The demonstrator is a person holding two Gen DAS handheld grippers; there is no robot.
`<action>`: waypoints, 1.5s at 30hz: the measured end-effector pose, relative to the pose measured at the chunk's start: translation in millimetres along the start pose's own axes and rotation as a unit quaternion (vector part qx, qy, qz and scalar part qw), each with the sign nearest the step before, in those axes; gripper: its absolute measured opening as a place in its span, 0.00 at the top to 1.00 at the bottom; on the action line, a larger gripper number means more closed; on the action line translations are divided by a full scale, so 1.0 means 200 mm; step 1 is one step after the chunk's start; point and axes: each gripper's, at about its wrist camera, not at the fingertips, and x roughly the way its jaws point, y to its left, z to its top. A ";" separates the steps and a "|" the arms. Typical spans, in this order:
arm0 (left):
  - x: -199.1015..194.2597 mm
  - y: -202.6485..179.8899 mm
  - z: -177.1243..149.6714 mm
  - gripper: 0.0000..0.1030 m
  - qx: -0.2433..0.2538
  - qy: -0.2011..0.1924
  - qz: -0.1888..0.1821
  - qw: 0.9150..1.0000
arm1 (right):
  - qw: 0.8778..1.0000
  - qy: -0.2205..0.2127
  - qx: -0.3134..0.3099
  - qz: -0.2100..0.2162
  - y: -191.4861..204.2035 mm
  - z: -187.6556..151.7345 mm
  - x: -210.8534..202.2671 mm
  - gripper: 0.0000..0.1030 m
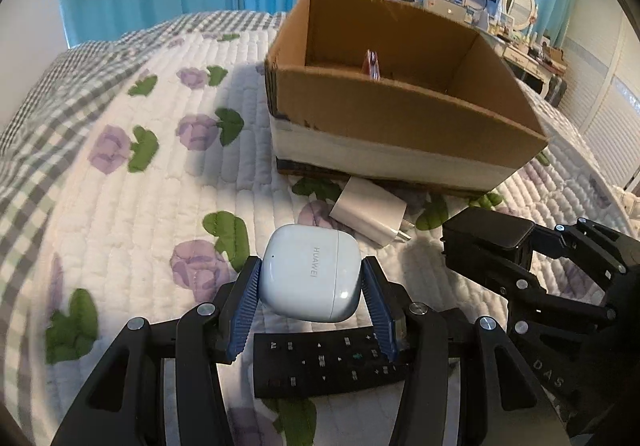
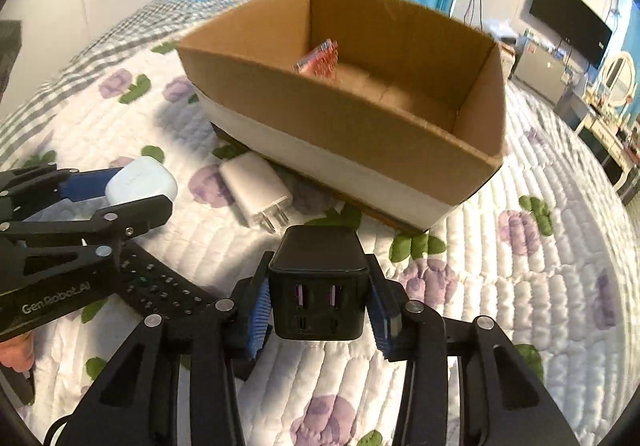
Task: Organize rigid objects
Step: 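Carry the earbud case and black device into the box and open both tools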
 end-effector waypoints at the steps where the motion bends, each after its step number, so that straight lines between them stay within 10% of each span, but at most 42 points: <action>1: -0.03 0.00 0.01 0.50 -0.001 -0.005 -0.001 1.000 | 1.000 -0.005 0.000 -0.002 0.01 0.00 -0.02 0.60; 26: -0.63 -0.22 0.64 0.50 0.040 -0.132 -0.018 0.990 | 0.981 -0.179 0.057 -0.048 -0.27 0.48 -0.94 0.60; 45: 0.10 -0.24 0.96 0.50 0.071 -0.097 -0.009 0.993 | 0.991 -0.108 0.070 -0.033 -0.59 0.81 0.00 0.60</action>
